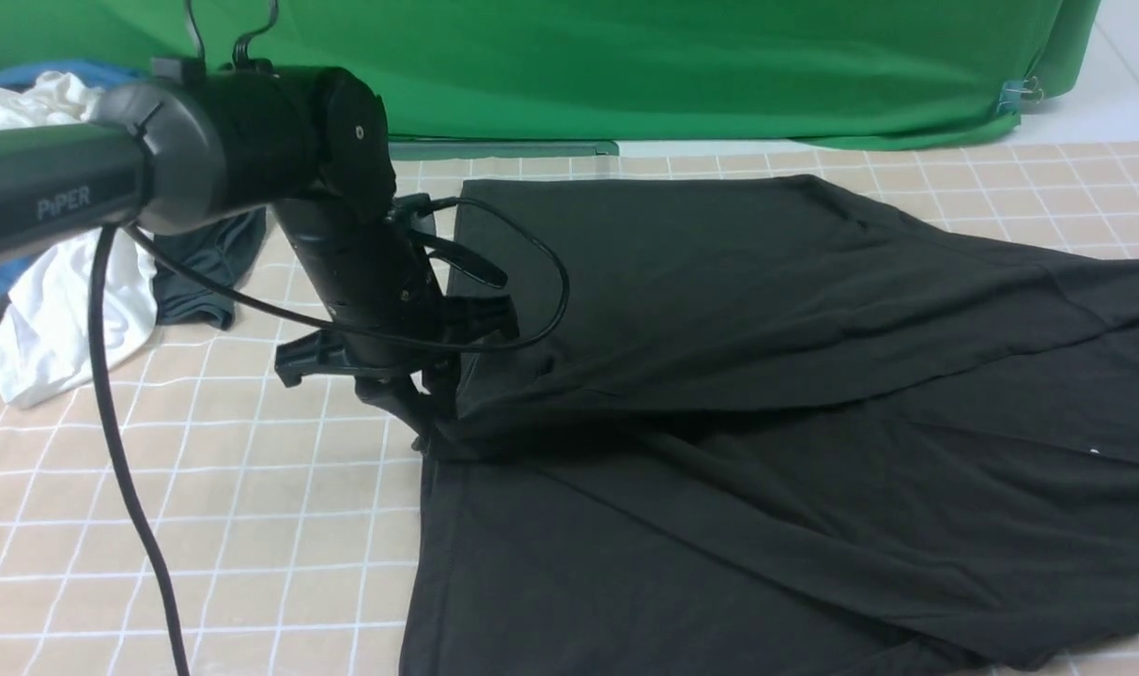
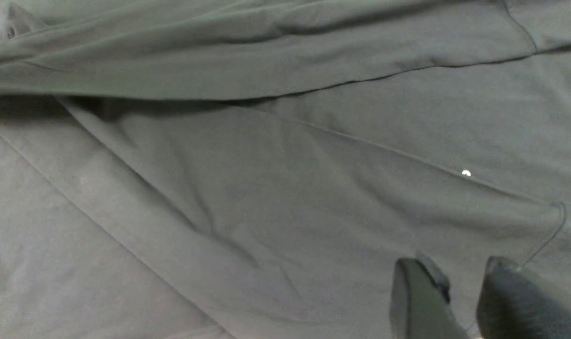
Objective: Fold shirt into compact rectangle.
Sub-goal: 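Fold the left side of the dark shirt inward over its body with the left gripper, then grasp the near edge of the shirt at its hem and shoulder corners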
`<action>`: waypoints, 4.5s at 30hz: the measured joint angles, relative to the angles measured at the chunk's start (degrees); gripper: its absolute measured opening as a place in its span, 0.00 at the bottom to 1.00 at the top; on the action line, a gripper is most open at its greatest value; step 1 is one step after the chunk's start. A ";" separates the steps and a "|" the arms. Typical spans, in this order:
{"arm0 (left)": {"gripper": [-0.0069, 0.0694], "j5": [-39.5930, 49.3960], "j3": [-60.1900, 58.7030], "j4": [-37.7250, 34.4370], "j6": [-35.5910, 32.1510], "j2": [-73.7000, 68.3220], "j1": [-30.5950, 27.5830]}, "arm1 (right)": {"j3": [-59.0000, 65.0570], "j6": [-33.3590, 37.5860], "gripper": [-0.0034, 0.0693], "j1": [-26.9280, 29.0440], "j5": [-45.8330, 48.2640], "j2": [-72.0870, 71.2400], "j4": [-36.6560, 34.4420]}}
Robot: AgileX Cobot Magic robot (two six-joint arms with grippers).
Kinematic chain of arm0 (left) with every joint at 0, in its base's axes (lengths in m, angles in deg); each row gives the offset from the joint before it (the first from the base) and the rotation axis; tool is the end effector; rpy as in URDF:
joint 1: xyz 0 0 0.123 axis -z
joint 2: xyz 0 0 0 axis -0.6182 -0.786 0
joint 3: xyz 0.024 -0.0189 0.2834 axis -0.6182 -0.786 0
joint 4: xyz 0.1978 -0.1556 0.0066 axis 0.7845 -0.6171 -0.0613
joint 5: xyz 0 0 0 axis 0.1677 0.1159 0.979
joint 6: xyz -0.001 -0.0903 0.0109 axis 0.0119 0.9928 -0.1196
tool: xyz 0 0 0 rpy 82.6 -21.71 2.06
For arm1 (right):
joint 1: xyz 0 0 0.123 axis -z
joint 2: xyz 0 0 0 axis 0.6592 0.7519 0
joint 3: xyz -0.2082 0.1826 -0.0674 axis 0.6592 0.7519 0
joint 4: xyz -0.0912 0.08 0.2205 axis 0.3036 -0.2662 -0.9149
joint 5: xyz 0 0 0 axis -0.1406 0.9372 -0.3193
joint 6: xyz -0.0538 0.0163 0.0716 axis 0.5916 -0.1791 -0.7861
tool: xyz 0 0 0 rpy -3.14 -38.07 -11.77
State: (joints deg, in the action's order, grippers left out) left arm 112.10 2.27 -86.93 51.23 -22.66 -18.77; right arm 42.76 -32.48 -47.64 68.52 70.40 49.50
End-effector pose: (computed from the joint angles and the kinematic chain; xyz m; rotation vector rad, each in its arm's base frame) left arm 0.3618 -0.1392 0.2018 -0.1107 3.0502 -0.2482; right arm 0.1524 0.0205 0.3174 -0.0007 2.4309 0.1519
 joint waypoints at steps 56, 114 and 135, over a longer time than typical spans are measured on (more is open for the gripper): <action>0.72 -7.78 -36.20 -4.25 11.70 18.89 14.37 | -1.67 11.01 0.08 0.00 0.89 15.97 -5.83; 0.13 -13.37 -36.38 5.33 4.31 23.29 14.29 | 8.36 3.59 0.57 29.17 2.34 20.54 -0.64; 0.13 -13.65 -36.38 5.93 4.91 23.29 14.29 | 5.72 4.44 0.85 23.66 -16.66 39.72 -7.32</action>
State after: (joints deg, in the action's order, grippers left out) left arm 98.45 -34.11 -81.01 56.14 0.63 -4.48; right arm 48.48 -28.04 -23.98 51.86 110.12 42.19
